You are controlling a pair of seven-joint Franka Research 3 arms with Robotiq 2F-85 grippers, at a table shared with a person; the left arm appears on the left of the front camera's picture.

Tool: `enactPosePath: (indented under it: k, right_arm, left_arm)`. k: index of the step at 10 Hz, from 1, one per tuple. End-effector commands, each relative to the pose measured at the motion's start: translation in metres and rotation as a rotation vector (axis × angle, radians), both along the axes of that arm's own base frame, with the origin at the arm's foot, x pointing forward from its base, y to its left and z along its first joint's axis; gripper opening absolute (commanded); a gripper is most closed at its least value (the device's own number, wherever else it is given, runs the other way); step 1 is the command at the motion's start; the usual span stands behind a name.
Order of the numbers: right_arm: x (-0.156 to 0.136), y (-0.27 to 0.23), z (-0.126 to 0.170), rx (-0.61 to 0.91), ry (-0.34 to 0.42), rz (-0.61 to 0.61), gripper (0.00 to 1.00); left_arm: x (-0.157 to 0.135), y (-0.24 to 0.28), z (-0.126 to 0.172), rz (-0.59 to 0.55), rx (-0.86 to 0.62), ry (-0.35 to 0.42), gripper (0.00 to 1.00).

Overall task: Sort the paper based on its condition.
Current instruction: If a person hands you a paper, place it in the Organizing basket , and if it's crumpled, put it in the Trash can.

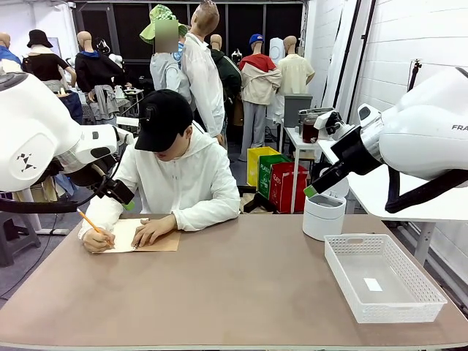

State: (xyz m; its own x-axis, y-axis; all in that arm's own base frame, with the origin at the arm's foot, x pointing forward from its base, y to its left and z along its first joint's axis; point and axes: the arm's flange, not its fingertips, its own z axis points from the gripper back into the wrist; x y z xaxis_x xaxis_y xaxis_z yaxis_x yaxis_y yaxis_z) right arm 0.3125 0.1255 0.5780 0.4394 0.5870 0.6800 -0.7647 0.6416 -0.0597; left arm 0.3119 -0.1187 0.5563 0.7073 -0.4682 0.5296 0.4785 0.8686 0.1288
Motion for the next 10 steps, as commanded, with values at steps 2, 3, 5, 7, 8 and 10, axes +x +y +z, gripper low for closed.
enactPosePath:
  k: [2, 3, 5, 7, 8, 10]
  right_arm:
    - [0.0, -0.0002, 0.0002, 0.005, 0.002, 0.0, 1.0]
    - [0.0, -0.0002, 0.0002, 0.005, 0.002, 0.0, 1.0]
    - [0.0, -0.0002, 0.0002, 0.005, 0.002, 0.0, 1.0]
    - [0.0, -0.0002, 0.0002, 0.005, 0.002, 0.0, 1.0]
    - [0.0, -0.0002, 0.0002, 0.005, 0.002, 0.0, 1.0]
    - [0.0, -0.0002, 0.0002, 0.005, 0.002, 0.0, 1.0]
  left_arm:
    - [0.0001, 0.0006, 0.0009, 0.002, -0.005, -0.005, 1.0]
    - [0.0001, 0.0006, 0.0009, 0.002, -0.005, -0.005, 1.0]
    - [0.0001, 0.0006, 0.0009, 0.002, -0.005, -0.005, 1.0]
    - [0.0001, 0.0006, 0.0009, 0.002, -0.005, -0.005, 1.0]
    - [0.0001, 0.0006, 0.0009, 0.002, -0.005, -0.005, 1.0]
    - [0.0001, 0.0006, 0.0009, 0.002, -0.005, -0.005, 1.0]
